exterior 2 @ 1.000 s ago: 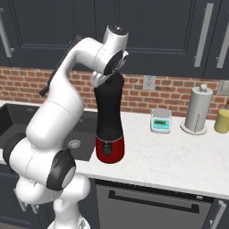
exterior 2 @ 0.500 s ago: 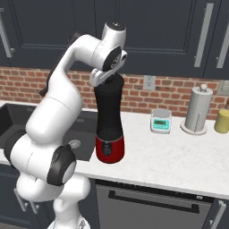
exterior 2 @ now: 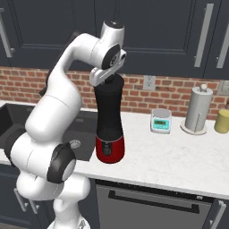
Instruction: Close the lid blender by securely placing the lid on top.
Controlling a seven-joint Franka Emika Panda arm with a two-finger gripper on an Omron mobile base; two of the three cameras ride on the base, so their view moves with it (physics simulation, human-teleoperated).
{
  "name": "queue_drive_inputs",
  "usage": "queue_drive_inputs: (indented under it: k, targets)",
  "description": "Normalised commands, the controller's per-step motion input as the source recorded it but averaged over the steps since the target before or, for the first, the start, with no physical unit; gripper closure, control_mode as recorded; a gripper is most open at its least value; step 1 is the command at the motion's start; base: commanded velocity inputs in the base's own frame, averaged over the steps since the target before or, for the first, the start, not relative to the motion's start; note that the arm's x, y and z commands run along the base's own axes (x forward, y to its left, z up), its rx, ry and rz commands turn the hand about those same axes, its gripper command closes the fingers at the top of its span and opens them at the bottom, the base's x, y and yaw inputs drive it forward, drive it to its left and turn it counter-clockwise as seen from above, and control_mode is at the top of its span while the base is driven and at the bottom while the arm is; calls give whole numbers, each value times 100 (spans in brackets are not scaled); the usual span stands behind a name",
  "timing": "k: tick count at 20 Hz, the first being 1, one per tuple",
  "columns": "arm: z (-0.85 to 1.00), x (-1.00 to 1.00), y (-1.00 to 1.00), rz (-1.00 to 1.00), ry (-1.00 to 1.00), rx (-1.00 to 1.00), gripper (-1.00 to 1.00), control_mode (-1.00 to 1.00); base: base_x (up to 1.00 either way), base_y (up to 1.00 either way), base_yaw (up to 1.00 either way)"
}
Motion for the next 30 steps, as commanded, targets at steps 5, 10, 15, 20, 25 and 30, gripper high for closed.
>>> queue_drive_inputs:
  k: [5, 10, 15, 20, 25, 30]
  targets:
    - [-4, 1, 0, 0, 4, -1, 100, -100, 0, 0, 0]
    - [-2, 0, 0, 0, 6, 0, 100, -100, 0, 0, 0]
    - [0, 0, 0, 0, 1, 0, -100, -100, 0, 0, 0]
    - [0, -11, 0, 0, -3, 0, -100, -100, 0, 0, 0]
    - [6, -34, 0, 0, -14, 0, -100, -100, 0, 0, 0]
    - [11, -68, 0, 0, -26, 0, -100, -100, 0, 0, 0]
